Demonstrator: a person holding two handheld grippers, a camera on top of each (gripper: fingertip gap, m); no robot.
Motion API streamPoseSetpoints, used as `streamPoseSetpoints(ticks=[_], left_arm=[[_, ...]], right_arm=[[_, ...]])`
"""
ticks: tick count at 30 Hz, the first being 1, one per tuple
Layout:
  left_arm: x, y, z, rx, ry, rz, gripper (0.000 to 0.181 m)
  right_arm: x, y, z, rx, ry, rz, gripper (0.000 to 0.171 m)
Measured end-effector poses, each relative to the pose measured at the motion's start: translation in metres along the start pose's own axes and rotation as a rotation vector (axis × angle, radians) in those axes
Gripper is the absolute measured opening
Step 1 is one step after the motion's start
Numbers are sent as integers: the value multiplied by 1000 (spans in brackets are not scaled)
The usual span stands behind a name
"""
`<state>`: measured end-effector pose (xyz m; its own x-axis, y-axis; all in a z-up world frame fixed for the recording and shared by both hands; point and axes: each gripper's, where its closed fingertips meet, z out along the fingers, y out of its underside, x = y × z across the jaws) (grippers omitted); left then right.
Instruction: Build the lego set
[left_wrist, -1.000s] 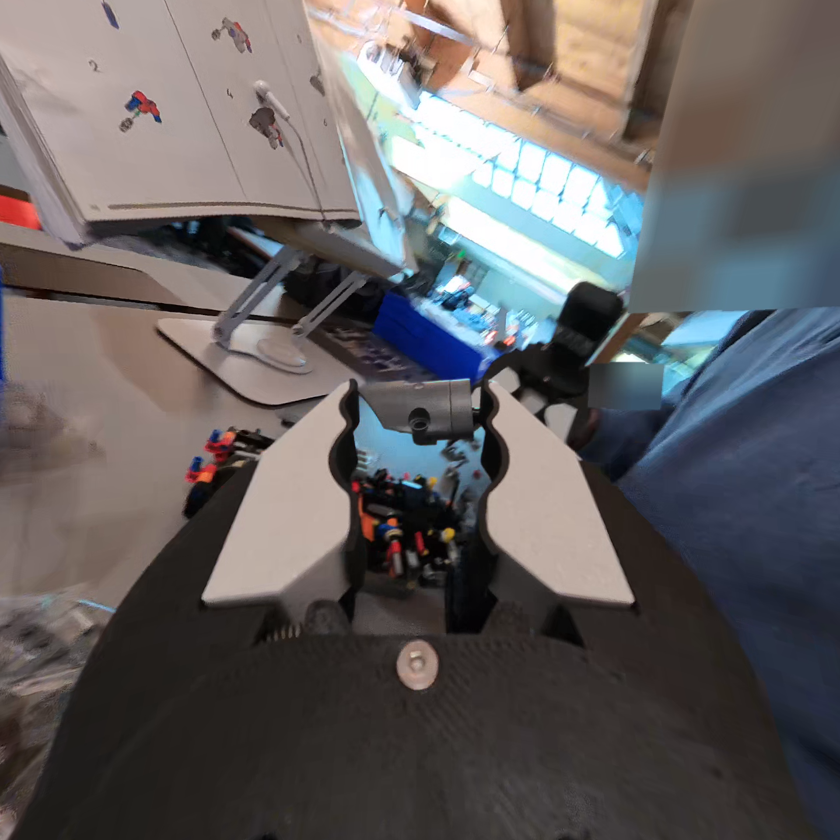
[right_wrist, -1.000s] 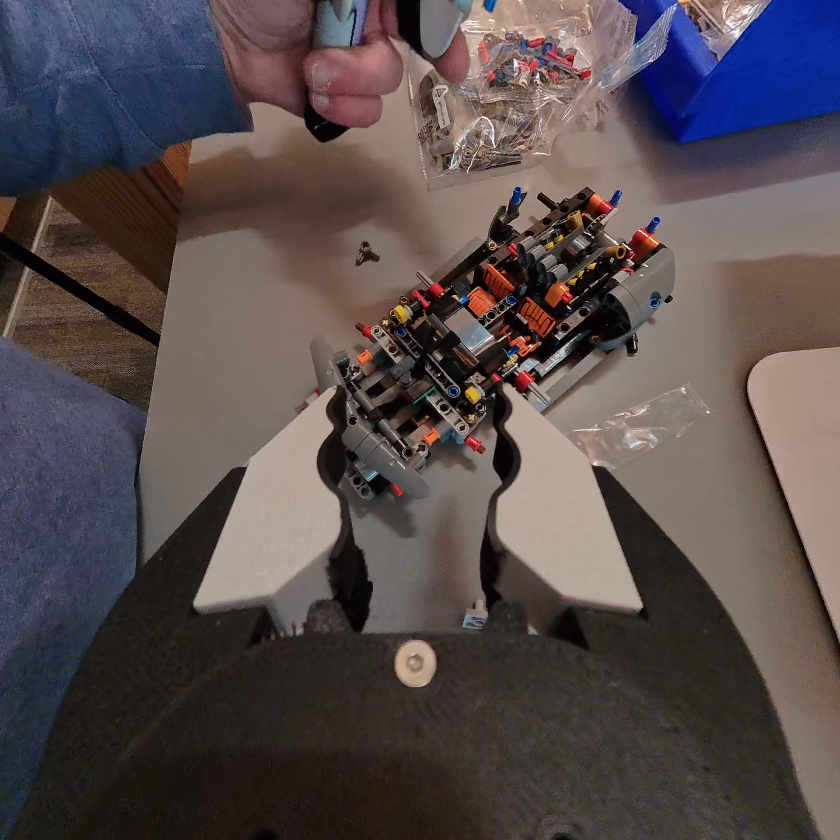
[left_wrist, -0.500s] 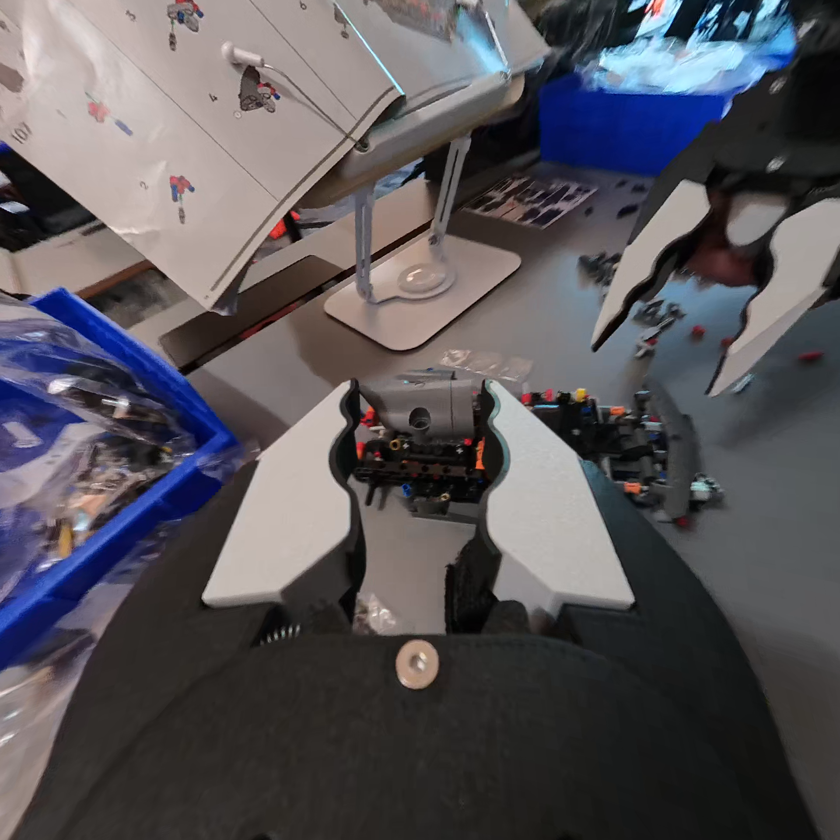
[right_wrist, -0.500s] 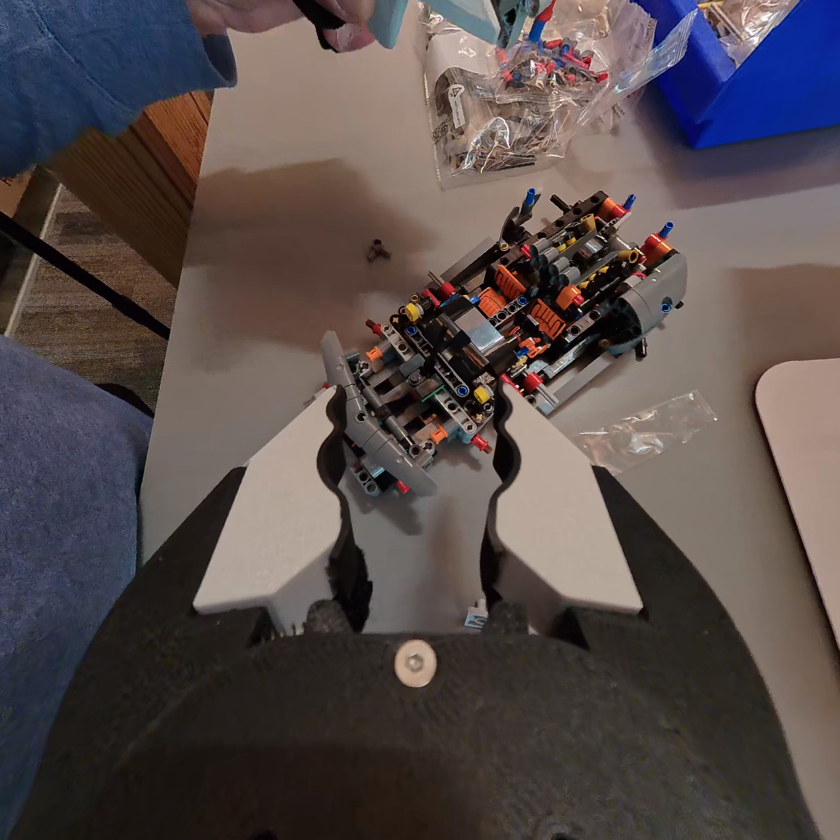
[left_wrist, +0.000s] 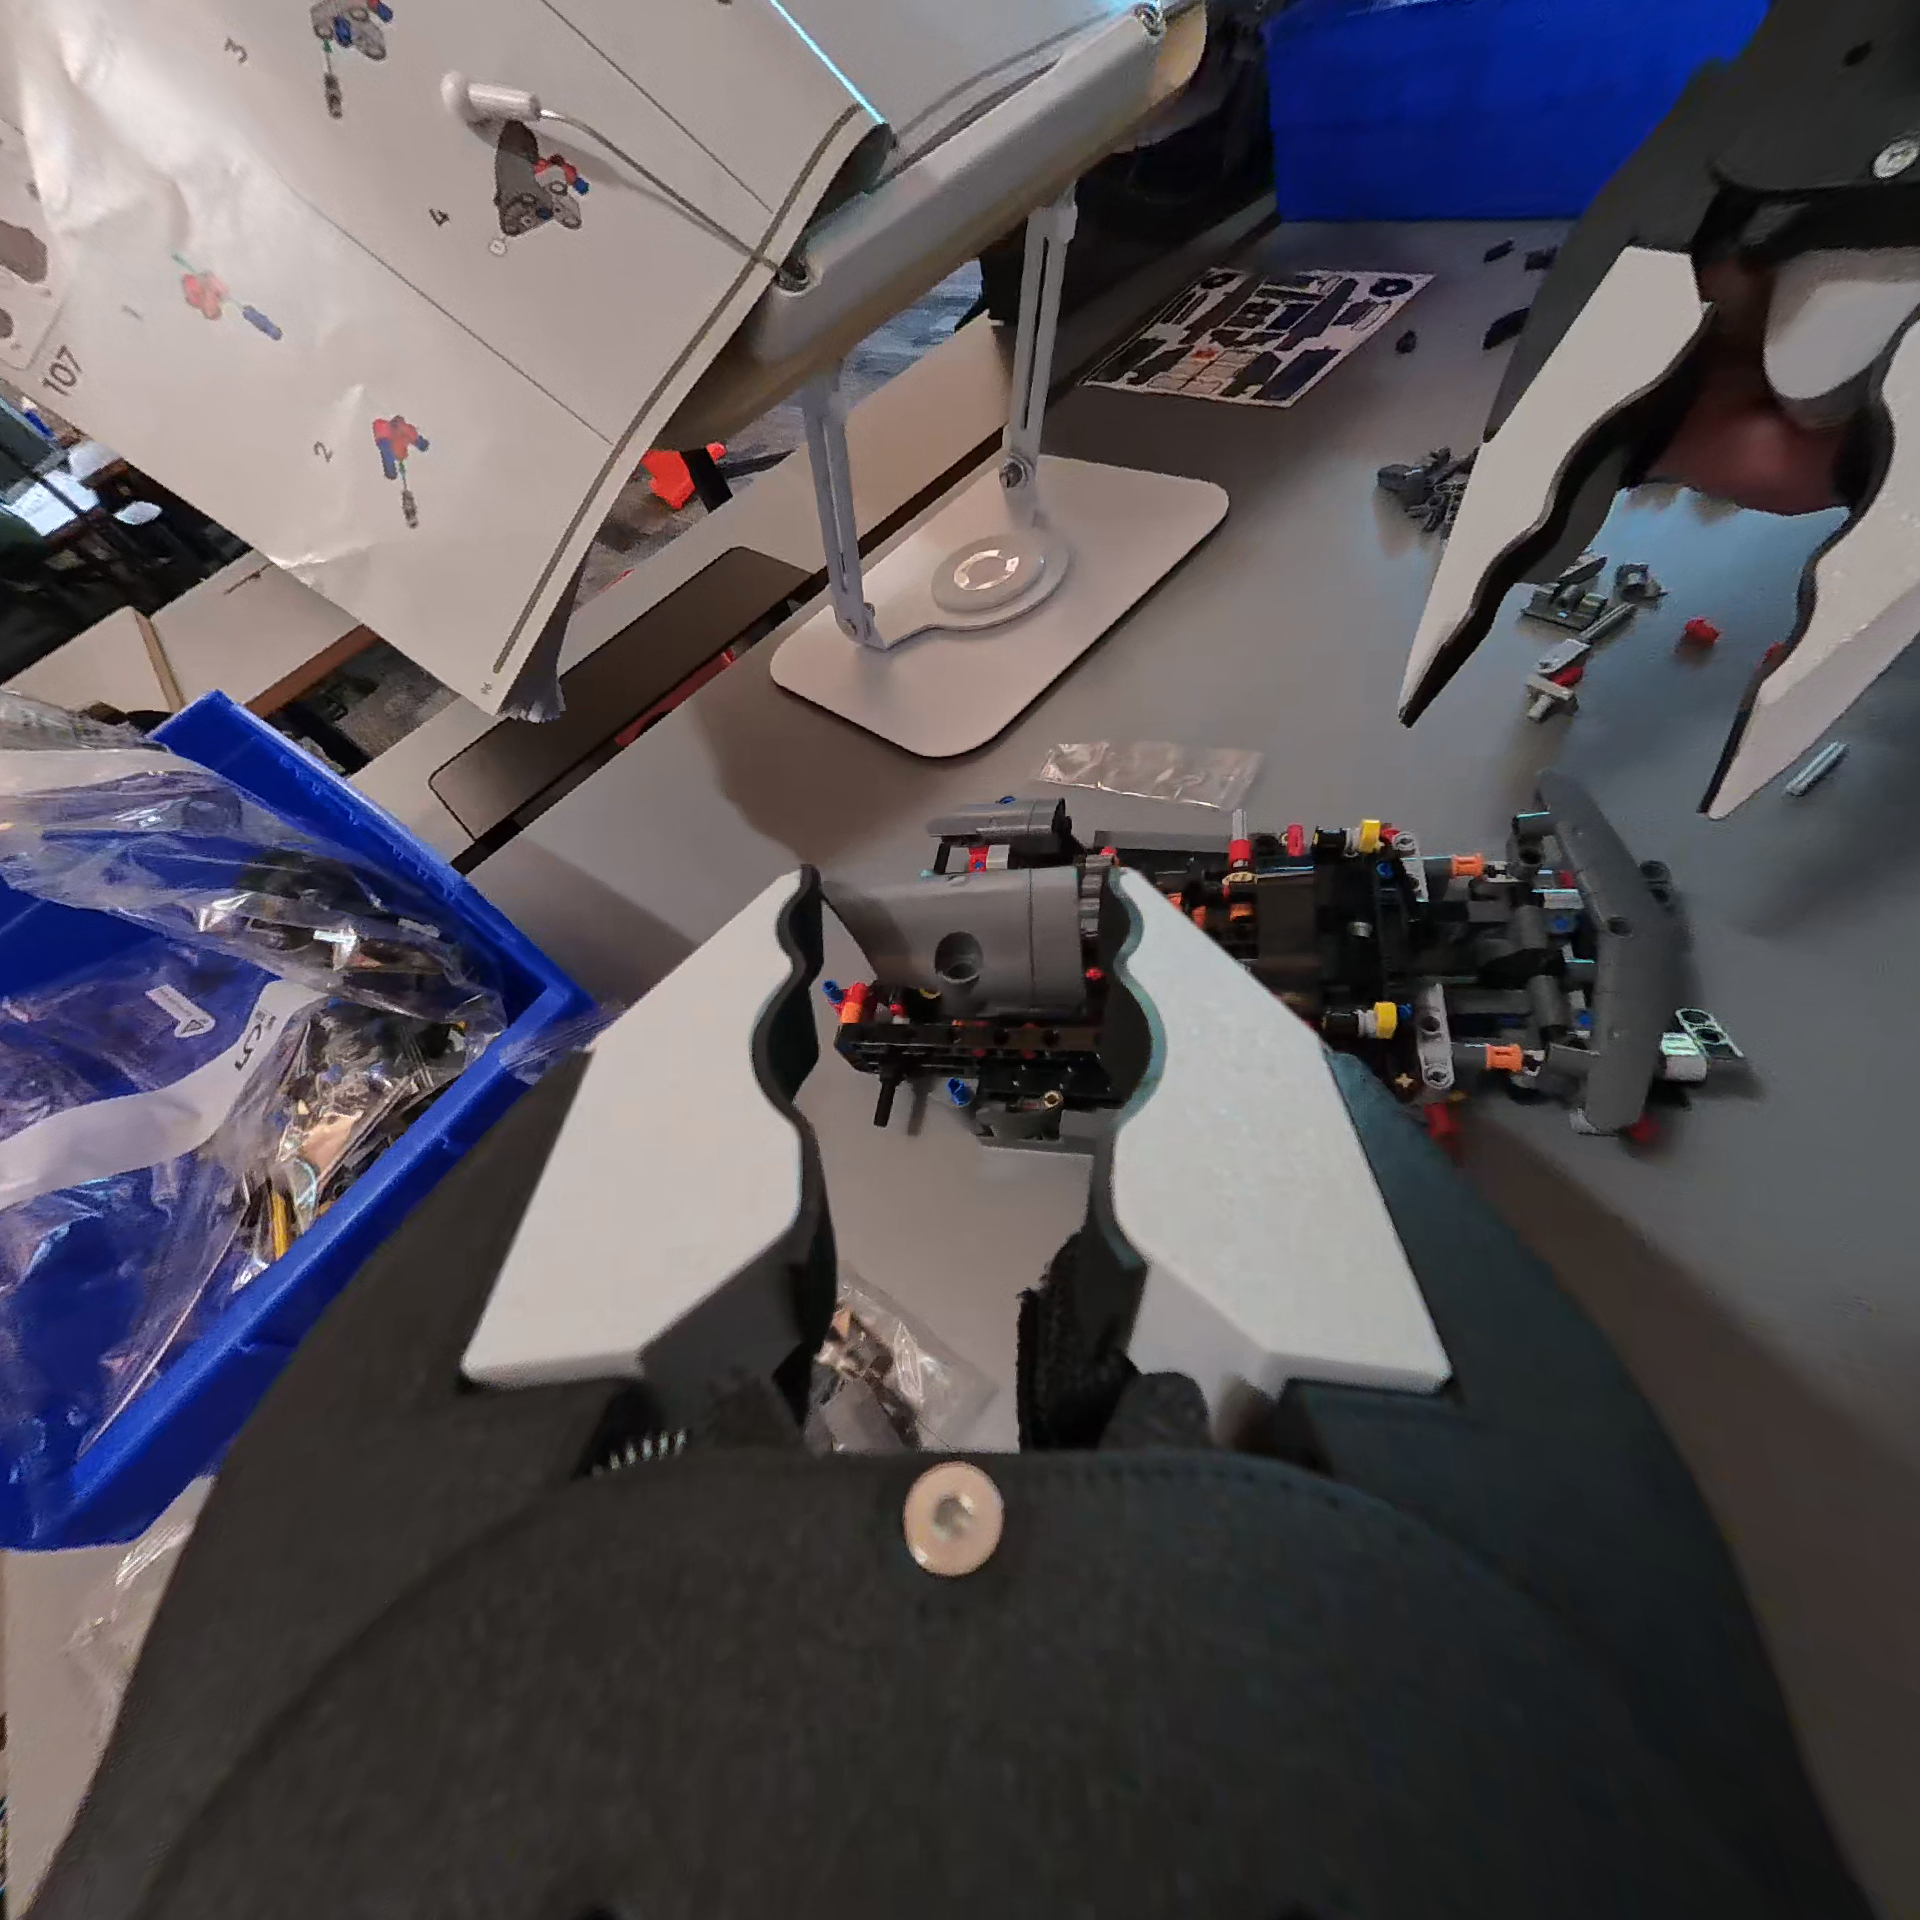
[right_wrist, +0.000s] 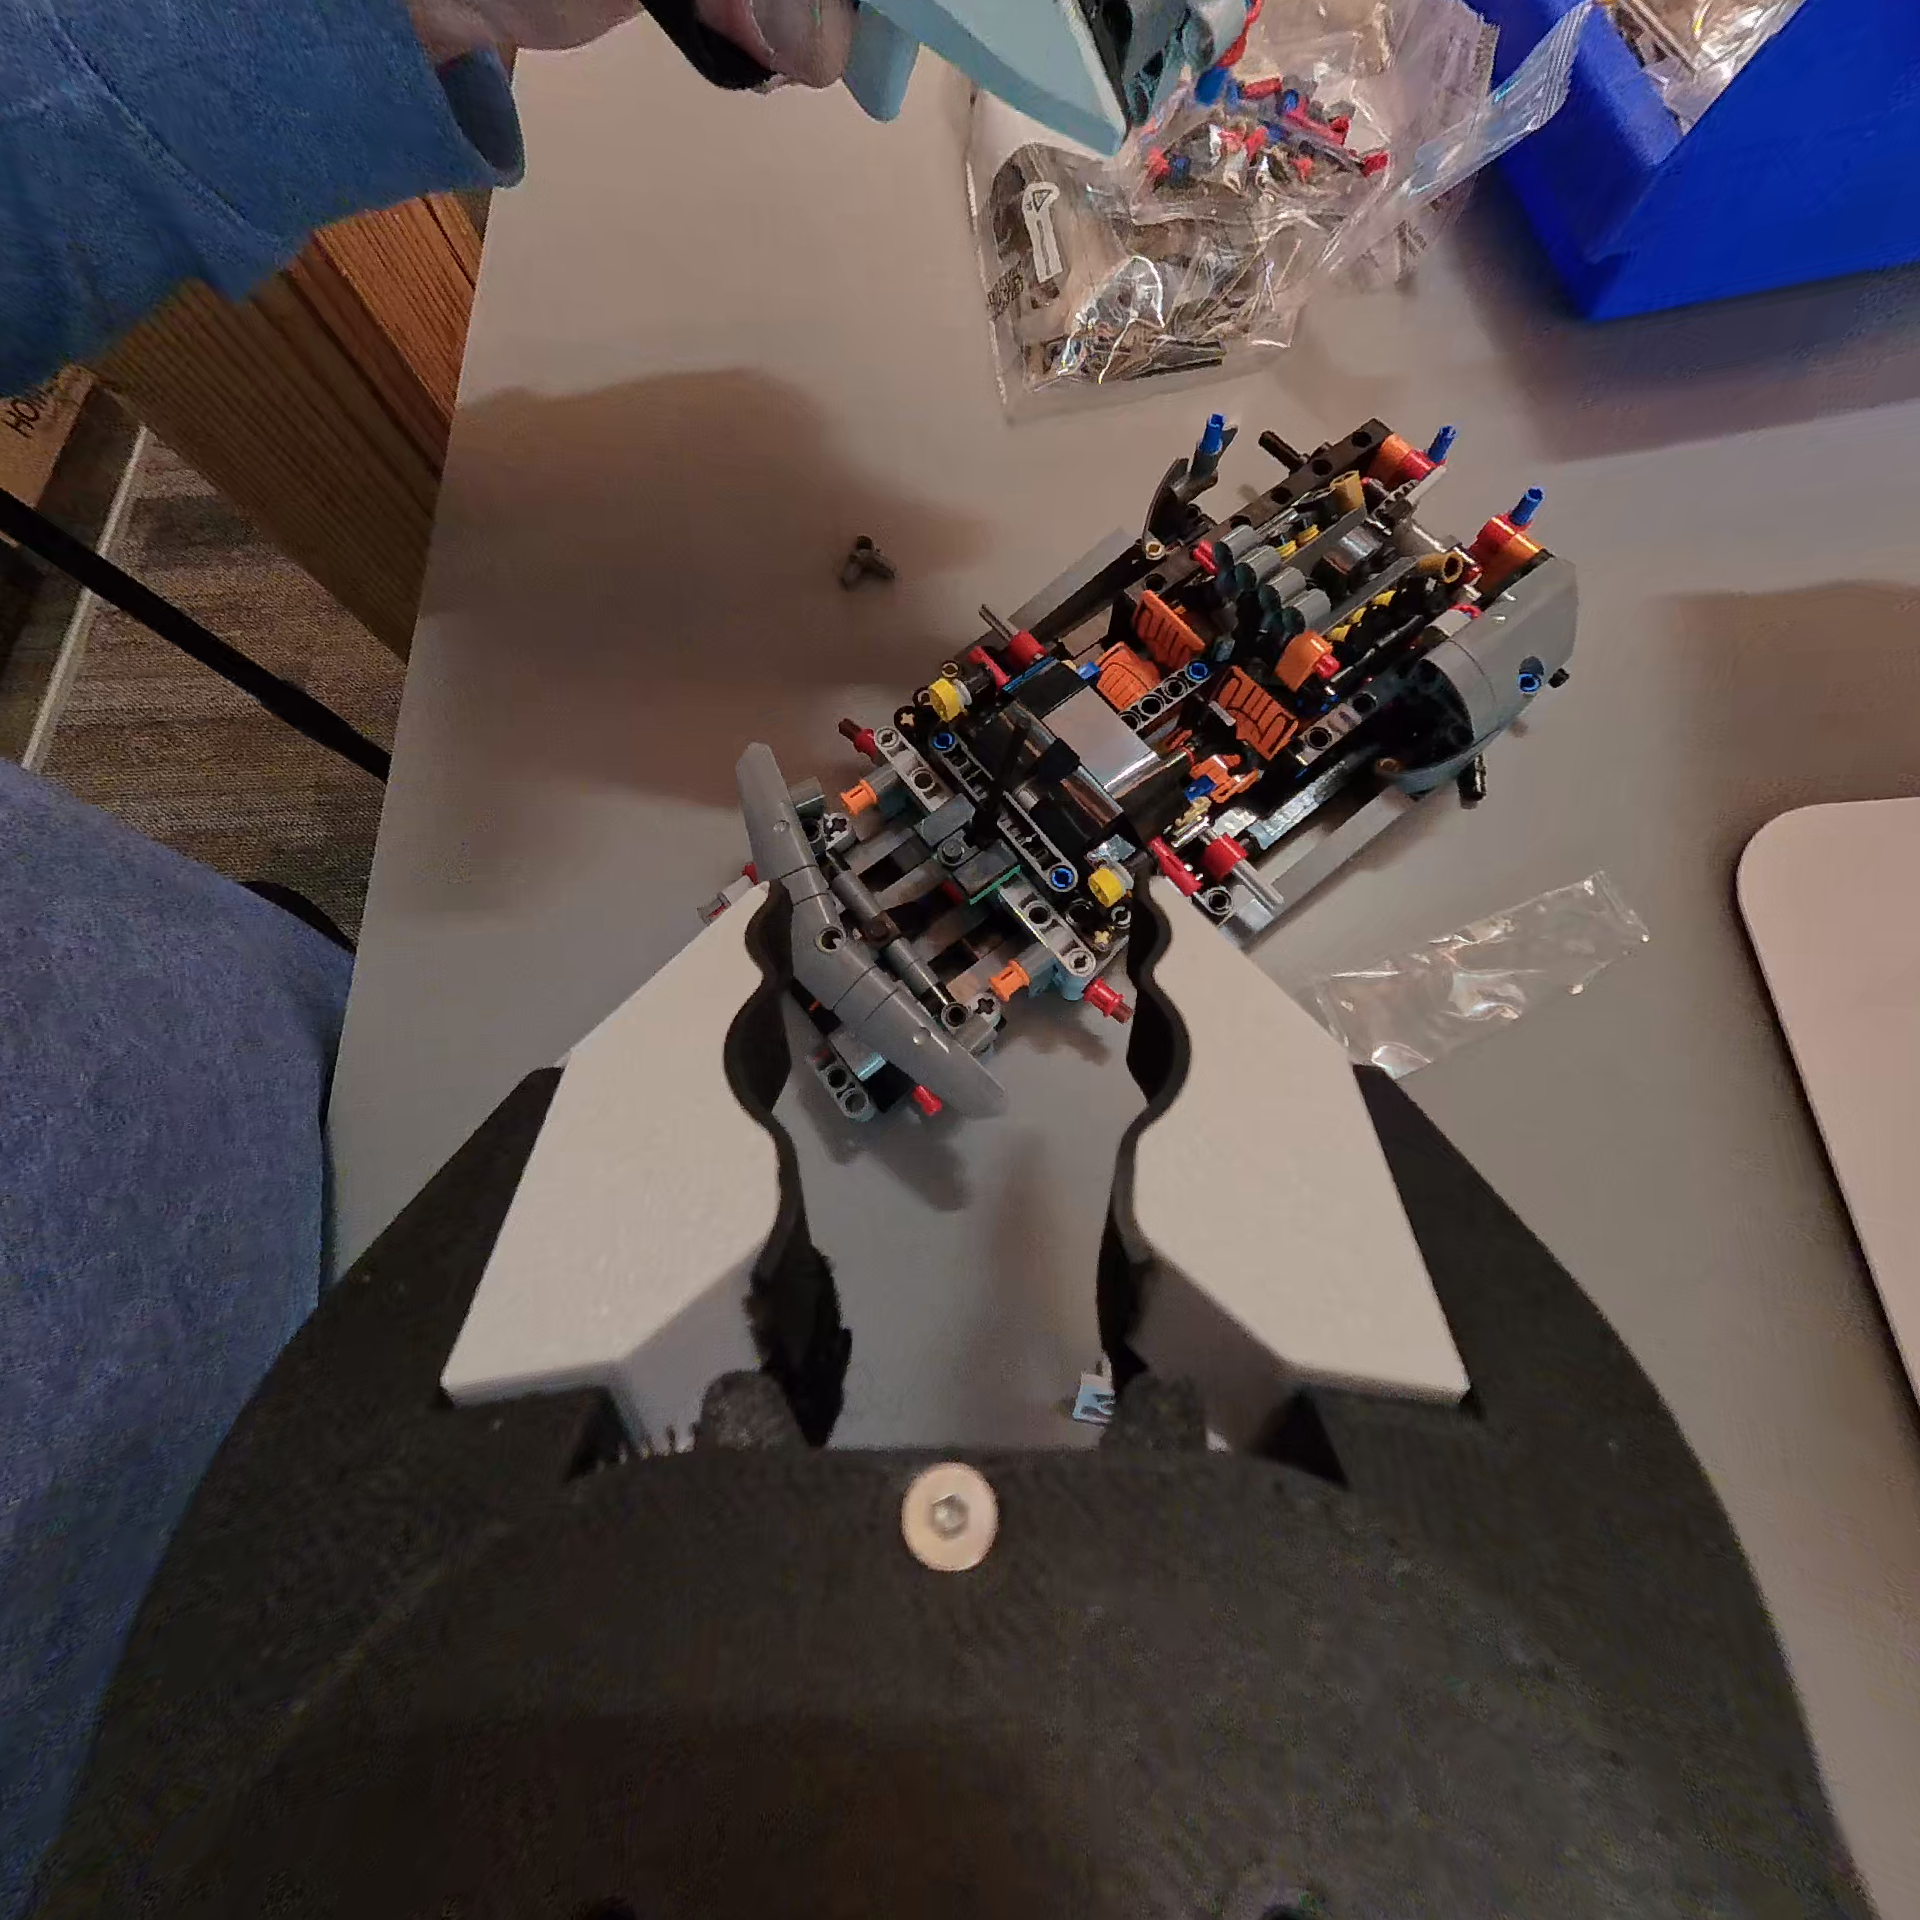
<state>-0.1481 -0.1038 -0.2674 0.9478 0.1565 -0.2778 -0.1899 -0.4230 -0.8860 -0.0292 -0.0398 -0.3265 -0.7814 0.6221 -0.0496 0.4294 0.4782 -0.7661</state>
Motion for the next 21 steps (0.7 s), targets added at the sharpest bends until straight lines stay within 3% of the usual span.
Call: streamPoseSetpoints(ticks=[15,21], left_arm=[[17,-5,4,16,51,-4,52],[41,-19,8,44,131,4,51]], right_arm=[[-3,-19,-3,39,1,-27,61],[2,-45,-13,129,26,-69,56]])
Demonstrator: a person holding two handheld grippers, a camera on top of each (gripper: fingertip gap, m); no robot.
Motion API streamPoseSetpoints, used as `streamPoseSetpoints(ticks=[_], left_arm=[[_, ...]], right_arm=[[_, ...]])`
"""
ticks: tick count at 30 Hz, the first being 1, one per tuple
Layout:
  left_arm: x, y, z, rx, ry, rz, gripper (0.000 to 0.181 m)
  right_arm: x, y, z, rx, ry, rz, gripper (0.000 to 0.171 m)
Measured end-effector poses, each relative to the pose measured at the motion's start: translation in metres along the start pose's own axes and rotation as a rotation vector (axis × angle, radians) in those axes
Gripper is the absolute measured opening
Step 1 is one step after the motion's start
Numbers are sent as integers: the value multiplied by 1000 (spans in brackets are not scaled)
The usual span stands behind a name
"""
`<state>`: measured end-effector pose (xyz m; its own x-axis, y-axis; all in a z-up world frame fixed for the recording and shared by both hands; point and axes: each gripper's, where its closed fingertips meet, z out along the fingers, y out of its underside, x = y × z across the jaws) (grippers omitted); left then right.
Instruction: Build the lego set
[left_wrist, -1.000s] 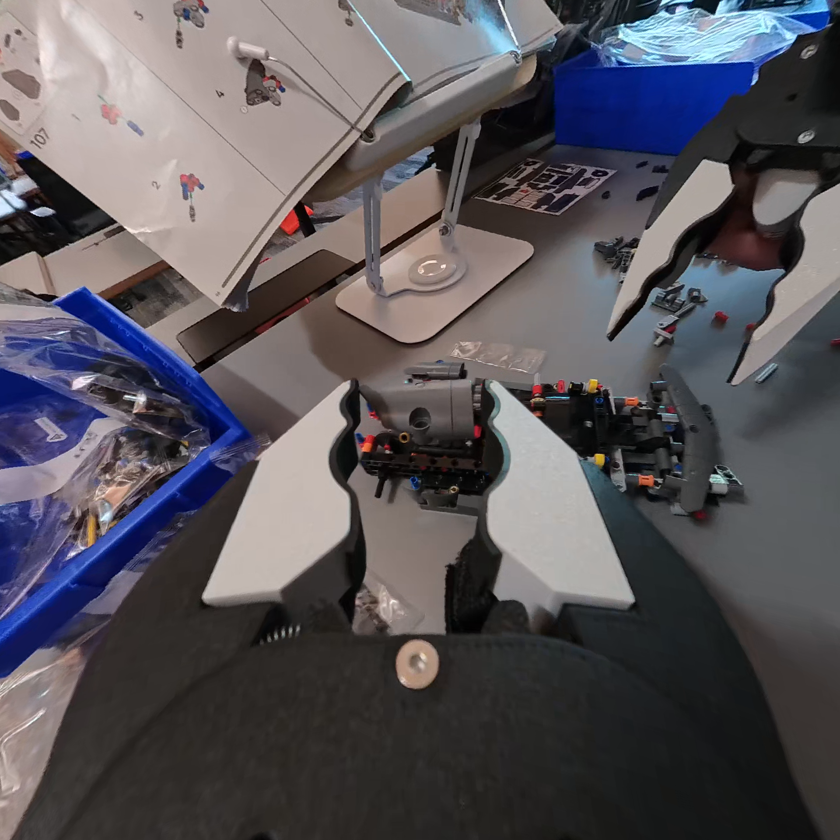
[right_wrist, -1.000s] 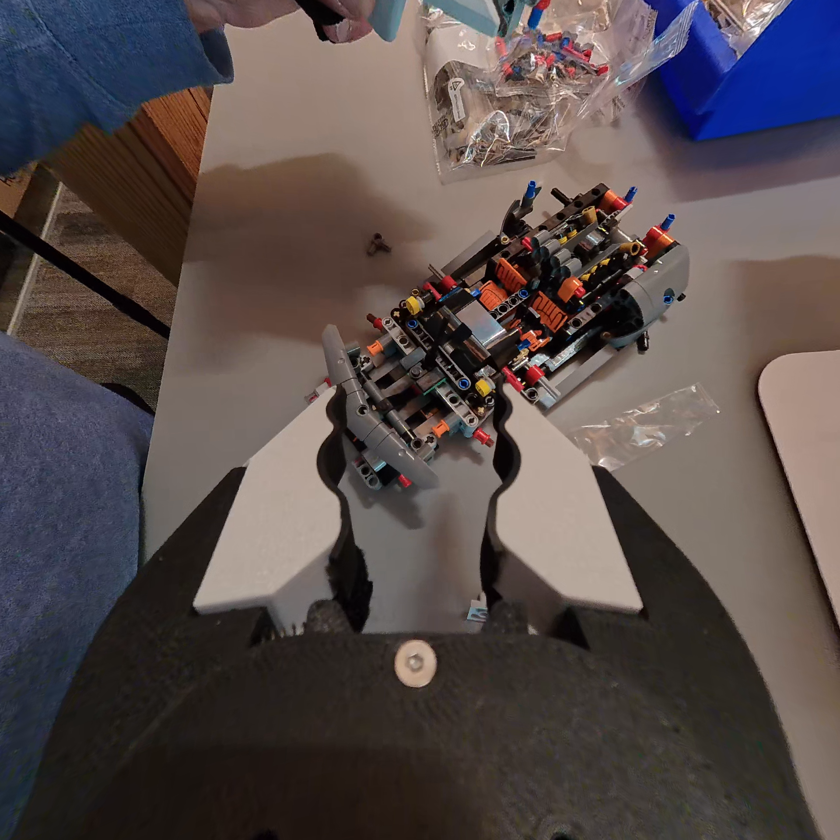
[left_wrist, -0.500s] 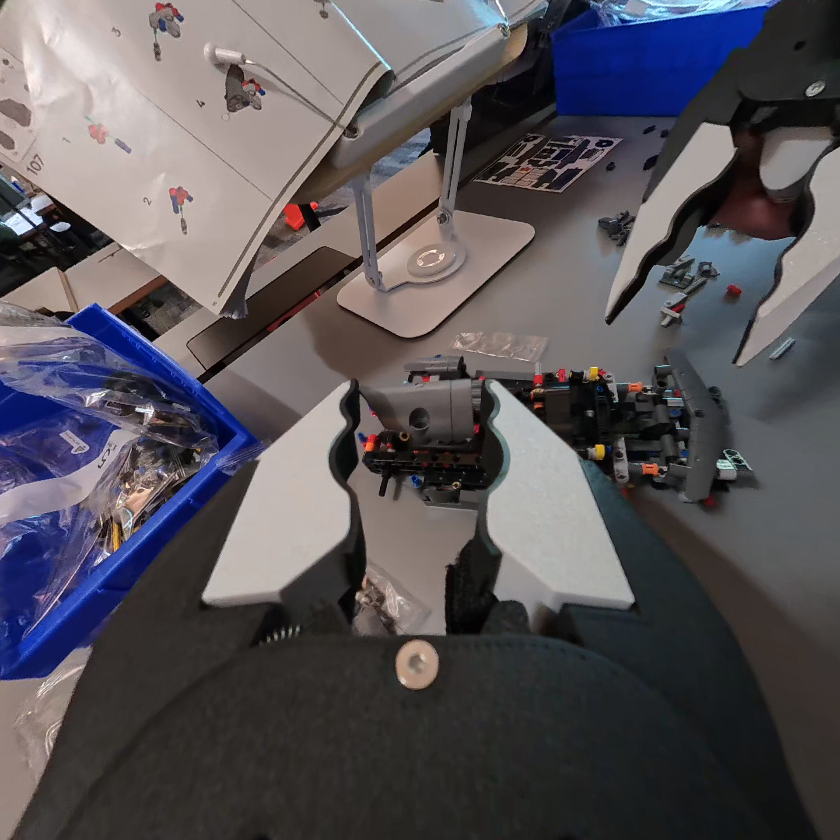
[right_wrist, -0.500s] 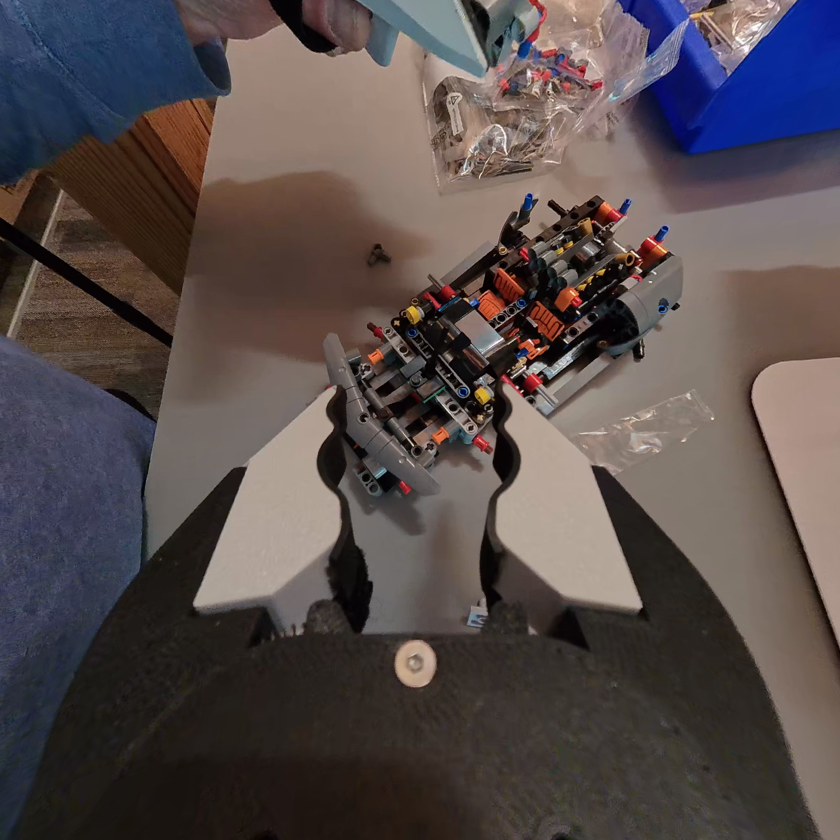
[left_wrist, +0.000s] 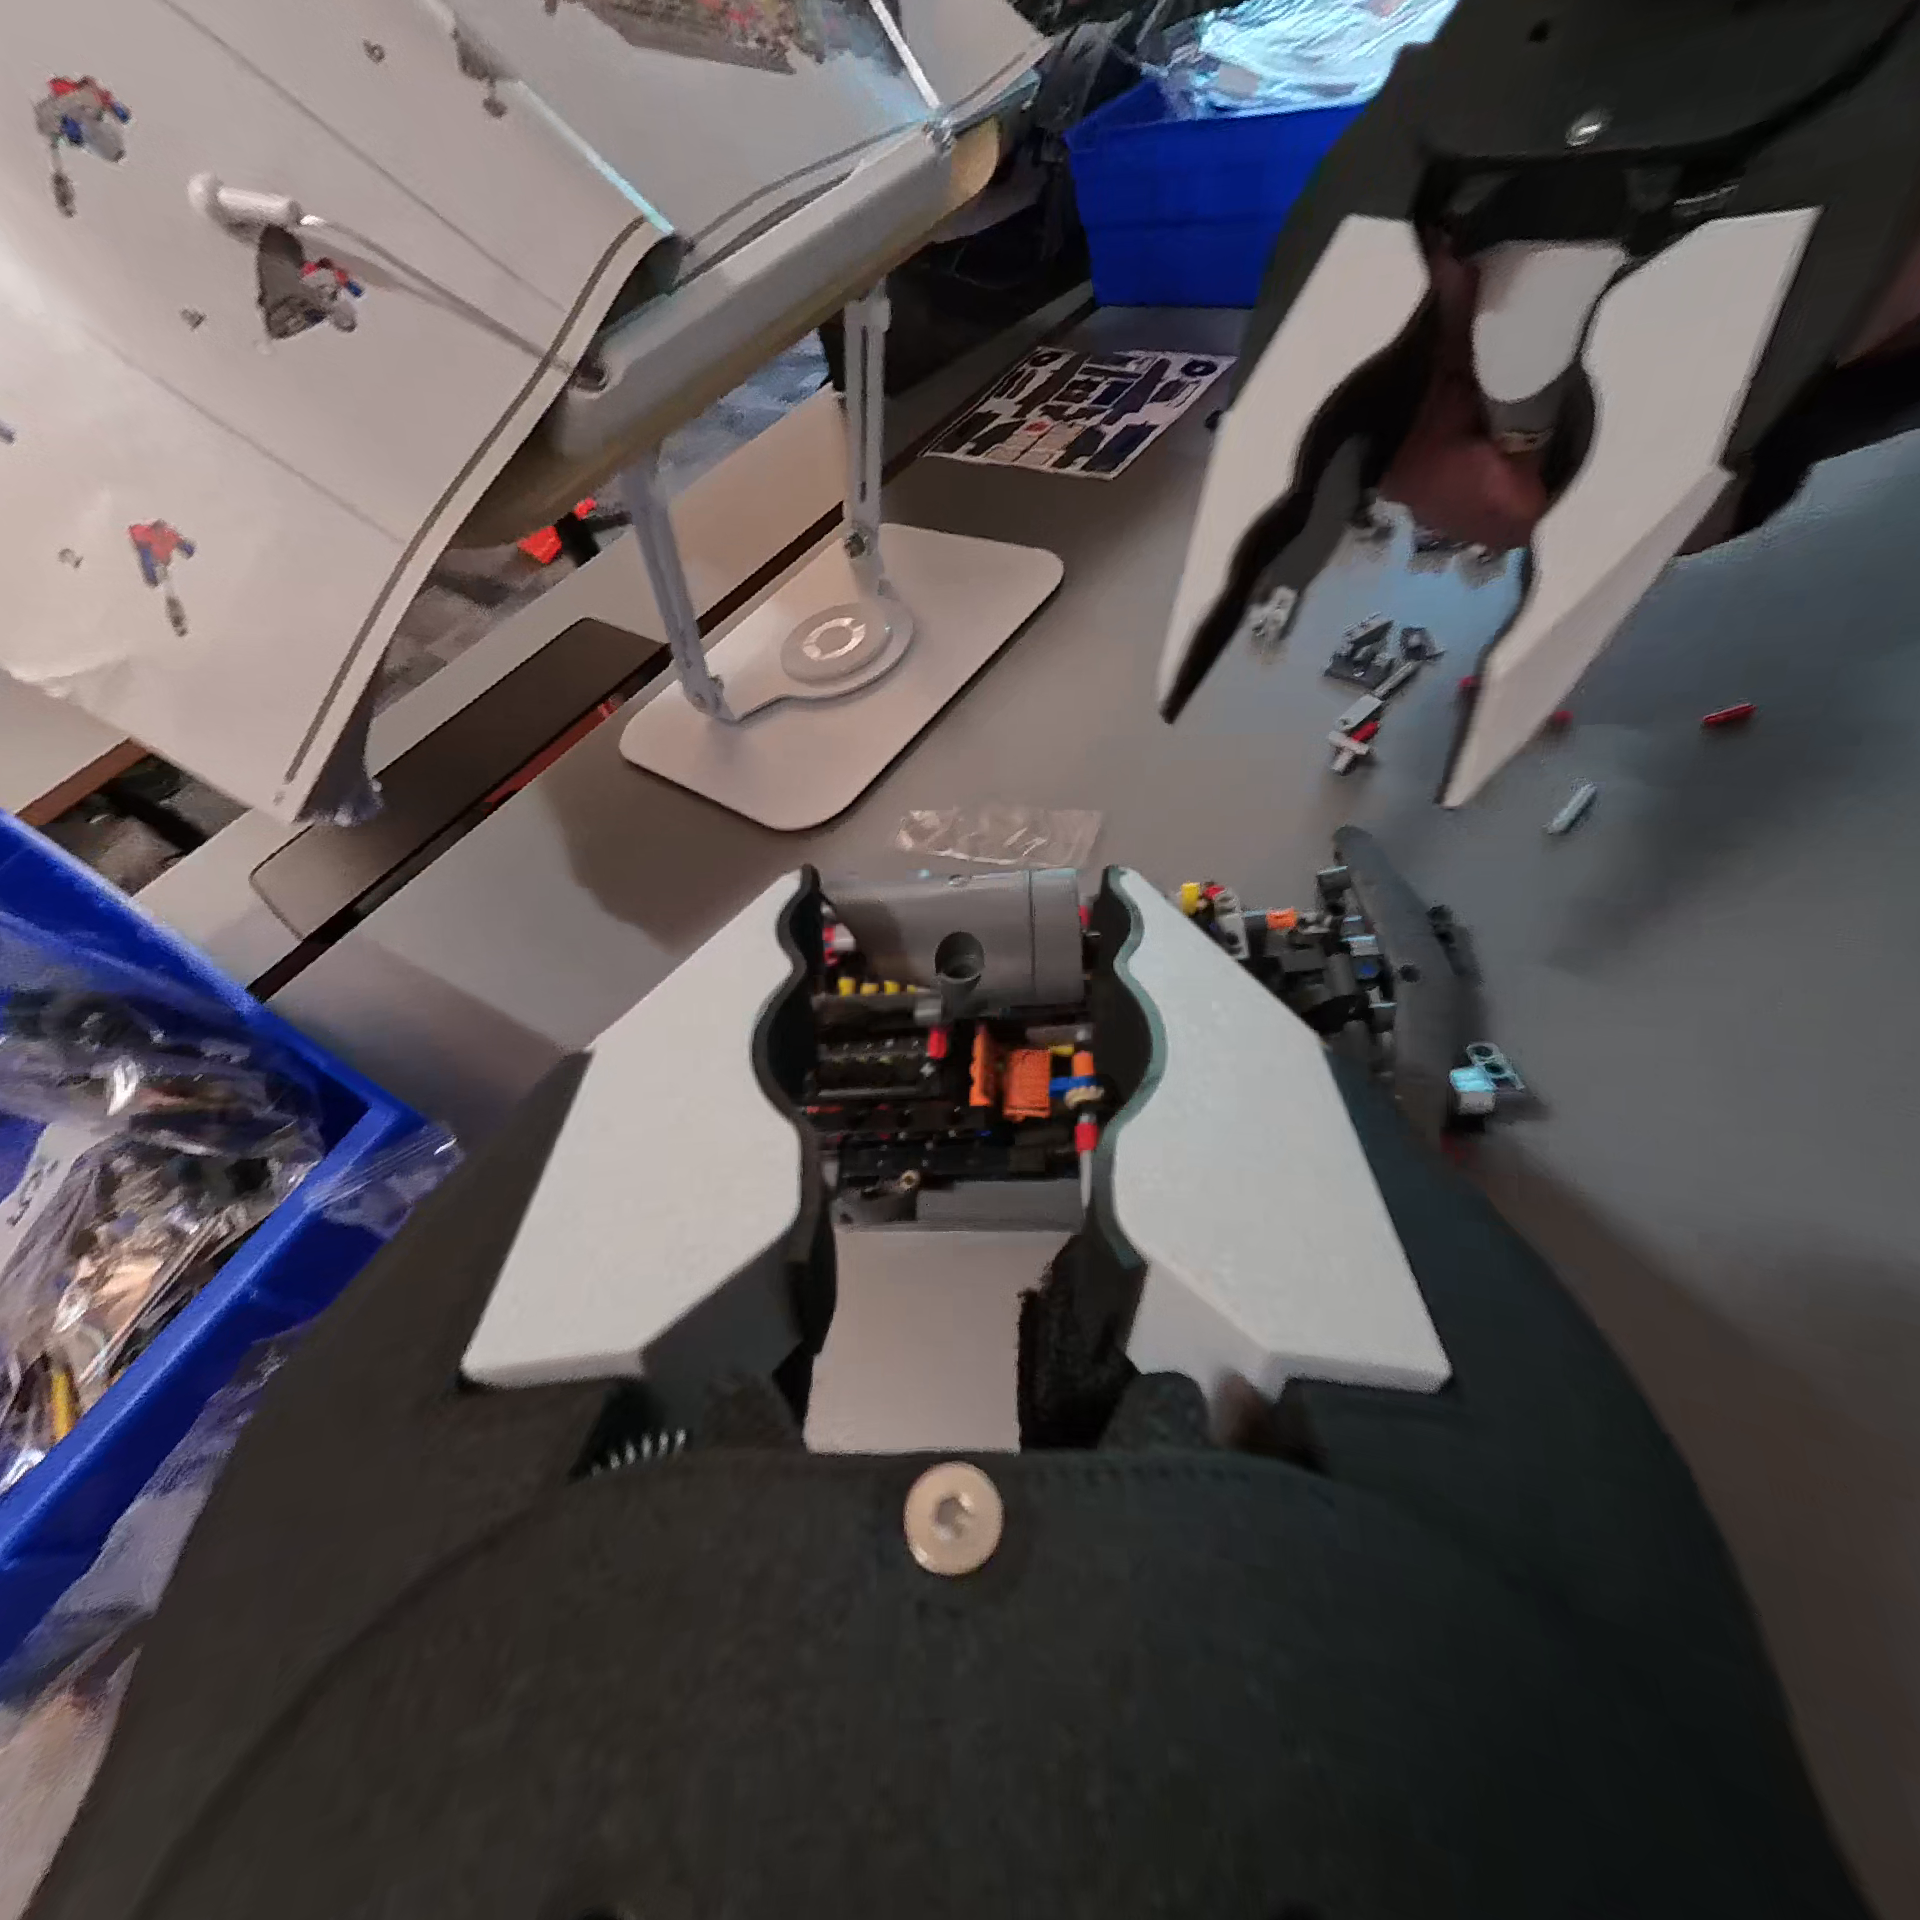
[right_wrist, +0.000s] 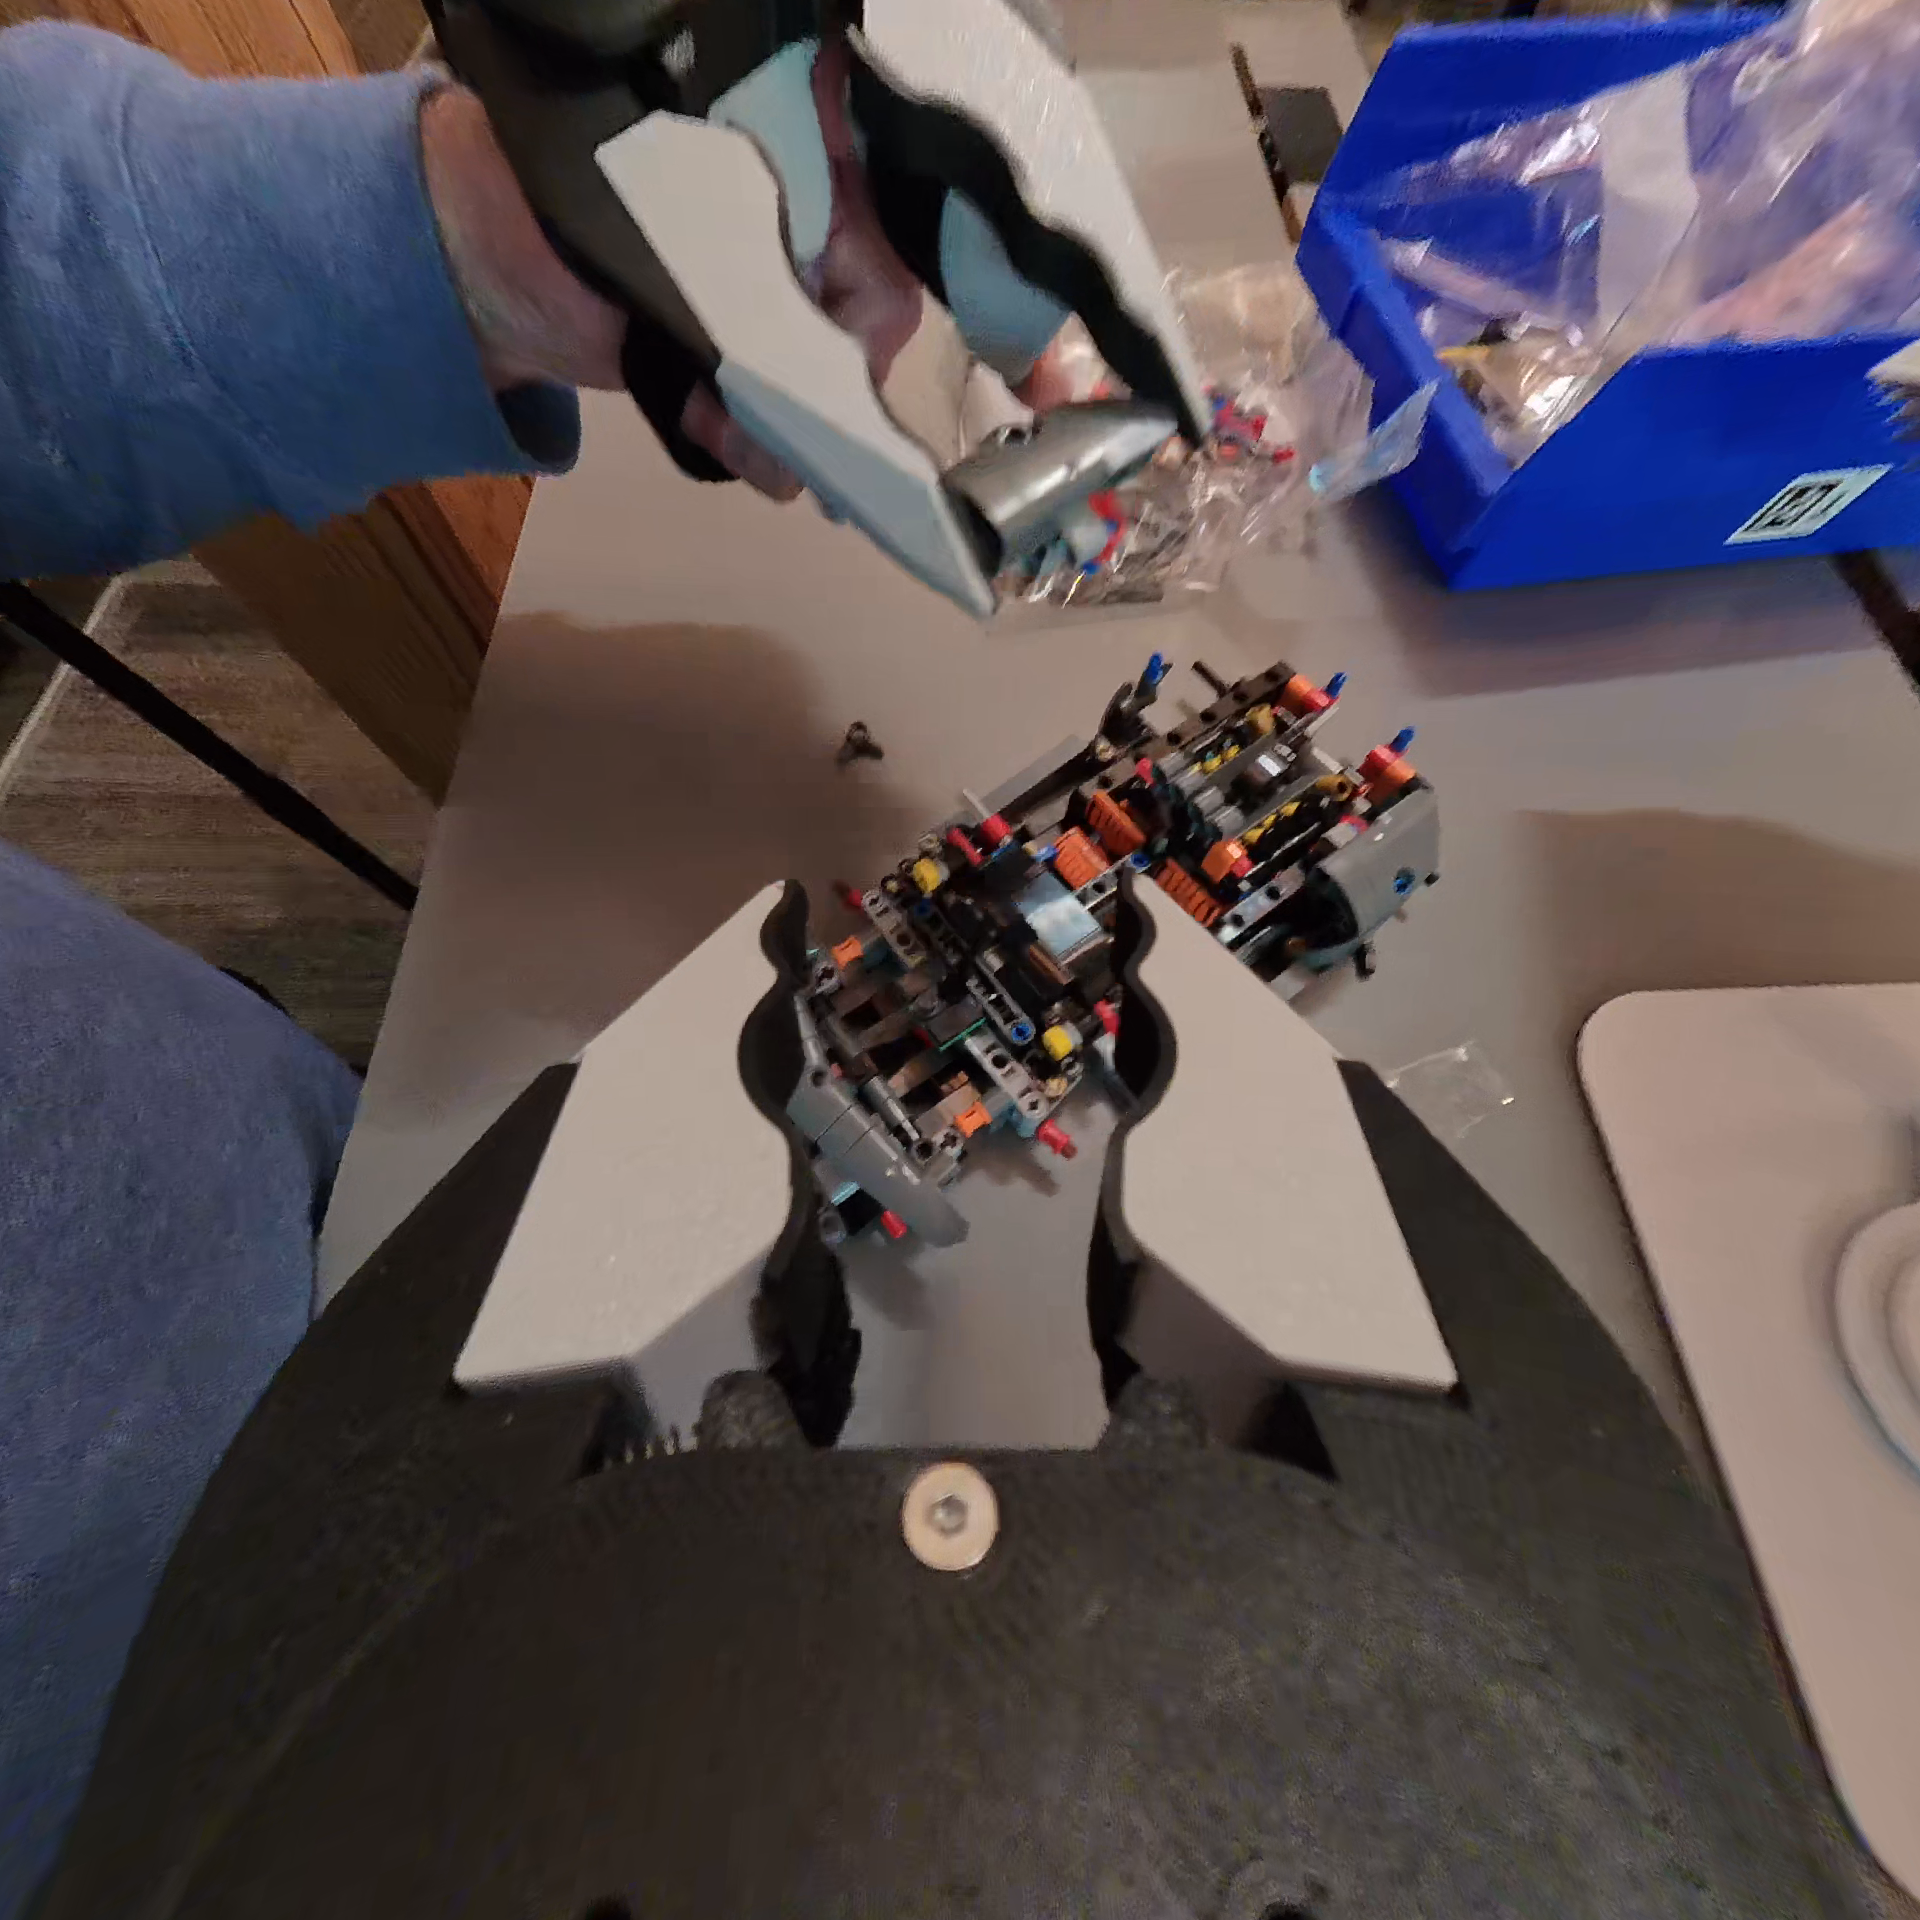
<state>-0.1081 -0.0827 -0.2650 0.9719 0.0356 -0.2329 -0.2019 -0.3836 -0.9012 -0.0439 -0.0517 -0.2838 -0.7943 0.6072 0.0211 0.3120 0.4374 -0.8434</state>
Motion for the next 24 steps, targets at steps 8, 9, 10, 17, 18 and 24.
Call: streamPoseSetpoints(ticks=[8,9,10,17,18,24], left_arm=[[28,-39,-1,96,123,6,52],[30,-41,-2,97,125,17,52],[32,-45,-3,104,132,20,52],[42,-56,-12,147,180,3,52],[43,-57,-14,159,187,-8,52],[51,-57,-22,170,222,-30,52]], right_arm=[[10,-49,-9,131,-61,-49,41],[10,-52,-8,134,-80,-43,38],[9,-54,-7,143,-101,-36,35],[-7,-65,0,154,-212,-76,25],[-9,-65,1,146,-227,-78,22],[-21,-69,5,156,-275,-89,13]])
